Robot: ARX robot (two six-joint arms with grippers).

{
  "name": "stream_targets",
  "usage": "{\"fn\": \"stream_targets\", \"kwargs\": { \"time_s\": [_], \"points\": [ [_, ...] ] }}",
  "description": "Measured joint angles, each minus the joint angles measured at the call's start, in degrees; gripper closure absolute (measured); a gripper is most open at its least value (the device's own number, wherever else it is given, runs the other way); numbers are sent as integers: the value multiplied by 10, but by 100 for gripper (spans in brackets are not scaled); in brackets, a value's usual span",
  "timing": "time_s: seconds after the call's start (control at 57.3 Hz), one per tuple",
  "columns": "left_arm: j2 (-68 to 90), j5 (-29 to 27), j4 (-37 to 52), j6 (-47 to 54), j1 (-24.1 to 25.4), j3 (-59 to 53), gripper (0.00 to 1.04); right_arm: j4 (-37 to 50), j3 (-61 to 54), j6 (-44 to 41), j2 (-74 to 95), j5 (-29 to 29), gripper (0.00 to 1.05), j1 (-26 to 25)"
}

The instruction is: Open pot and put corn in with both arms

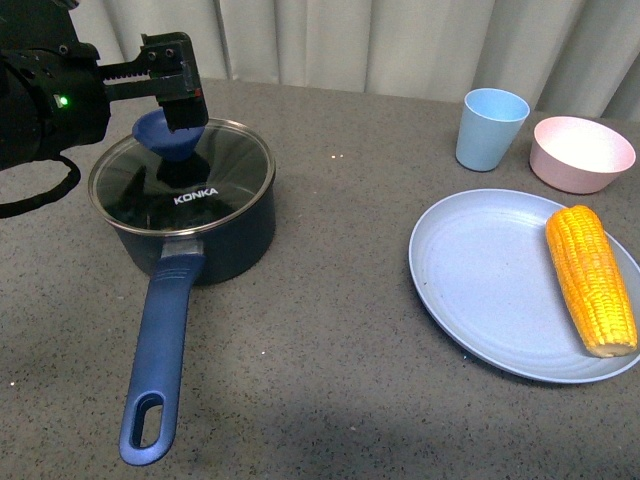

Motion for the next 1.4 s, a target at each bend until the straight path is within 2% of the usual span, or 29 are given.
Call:
{"fn": "stream_targets", "kwargs": {
  "time_s": [0.715,0.924,0.959,1.256,1.395],
  "points": [
    [48,10,21,24,-31,-5,7,0,0,0,0,0,9,0],
    [48,9,21,26,-31,-4,39,0,0,0,0,0,9,0],
    [48,9,21,26,-31,-4,41,0,0,0,0,0,9,0],
    [9,12,12,19,-34,-15,42,0,0,0,0,0,9,0],
    [-56,14,10,4,-15,-27,42,0,0,0,0,0,9,0]
  ]
}}
